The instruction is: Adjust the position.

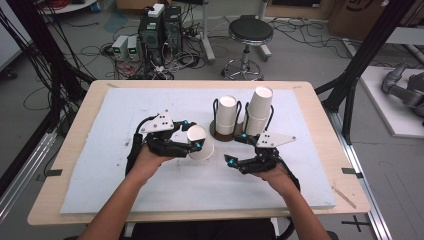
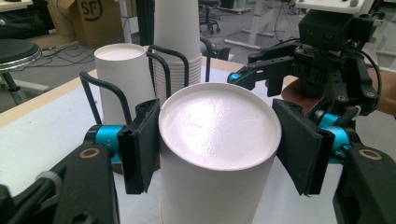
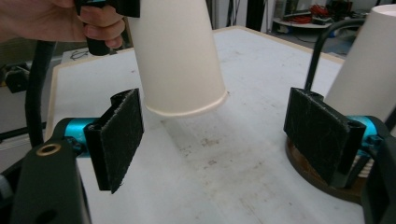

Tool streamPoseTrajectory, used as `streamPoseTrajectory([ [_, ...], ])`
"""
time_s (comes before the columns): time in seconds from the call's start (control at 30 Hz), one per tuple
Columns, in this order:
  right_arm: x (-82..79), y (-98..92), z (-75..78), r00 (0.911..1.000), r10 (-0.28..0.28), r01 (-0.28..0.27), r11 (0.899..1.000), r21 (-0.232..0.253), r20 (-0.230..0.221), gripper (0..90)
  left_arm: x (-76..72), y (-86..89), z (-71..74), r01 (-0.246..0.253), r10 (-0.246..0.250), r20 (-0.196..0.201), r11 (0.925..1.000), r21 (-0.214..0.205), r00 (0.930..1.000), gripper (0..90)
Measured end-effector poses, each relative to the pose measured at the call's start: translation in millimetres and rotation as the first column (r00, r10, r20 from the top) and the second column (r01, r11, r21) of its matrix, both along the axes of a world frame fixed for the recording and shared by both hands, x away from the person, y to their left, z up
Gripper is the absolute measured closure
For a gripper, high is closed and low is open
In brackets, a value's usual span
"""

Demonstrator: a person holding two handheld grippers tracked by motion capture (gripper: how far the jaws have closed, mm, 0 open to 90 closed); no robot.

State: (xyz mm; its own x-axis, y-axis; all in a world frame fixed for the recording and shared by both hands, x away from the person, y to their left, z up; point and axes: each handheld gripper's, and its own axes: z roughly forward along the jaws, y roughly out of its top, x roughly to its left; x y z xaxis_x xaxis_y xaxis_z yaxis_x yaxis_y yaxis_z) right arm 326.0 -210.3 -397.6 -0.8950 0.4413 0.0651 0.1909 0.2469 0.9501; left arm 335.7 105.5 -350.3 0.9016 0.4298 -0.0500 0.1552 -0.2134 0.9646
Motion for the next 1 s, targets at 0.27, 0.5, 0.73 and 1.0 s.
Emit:
streamPoseTrajectory([
  [0.27, 1.7, 12.1, -2.2, 0.9989, 0.045, -0.044, 0.999, 0.017, -0.015, 20.4, -2.0, -13.0, 0.0, 0.033, -0.033, -0.004, 0.9994, 0.001, 0.9994, 35.5],
  [0.5, 3.8, 20.7, -2.2, 0.9983, 0.058, -0.058, 0.998, 0.016, -0.004, 20.4, -2.0, -22.3, 0.6, 0.058, -0.058, -0.002, 0.9983, -0.002, 0.9983, 35.6],
  [0.73, 5.8, 27.8, -3.0, 0.9979, 0.064, -0.064, 0.998, 0.016, -0.005, 20.4, -1.2, -28.8, 1.9, 0.075, -0.076, -0.006, 0.997, -0.018, 0.9971, 35.9],
  [1.0, 7.8, 32.9, -6.0, 0.9974, 0.071, -0.071, 0.997, -0.004, 0.004, 20.4, -1.2, -33.5, 1.9, 0.094, -0.095, -0.019, 0.9945, -0.046, 0.9953, 35.9],
])
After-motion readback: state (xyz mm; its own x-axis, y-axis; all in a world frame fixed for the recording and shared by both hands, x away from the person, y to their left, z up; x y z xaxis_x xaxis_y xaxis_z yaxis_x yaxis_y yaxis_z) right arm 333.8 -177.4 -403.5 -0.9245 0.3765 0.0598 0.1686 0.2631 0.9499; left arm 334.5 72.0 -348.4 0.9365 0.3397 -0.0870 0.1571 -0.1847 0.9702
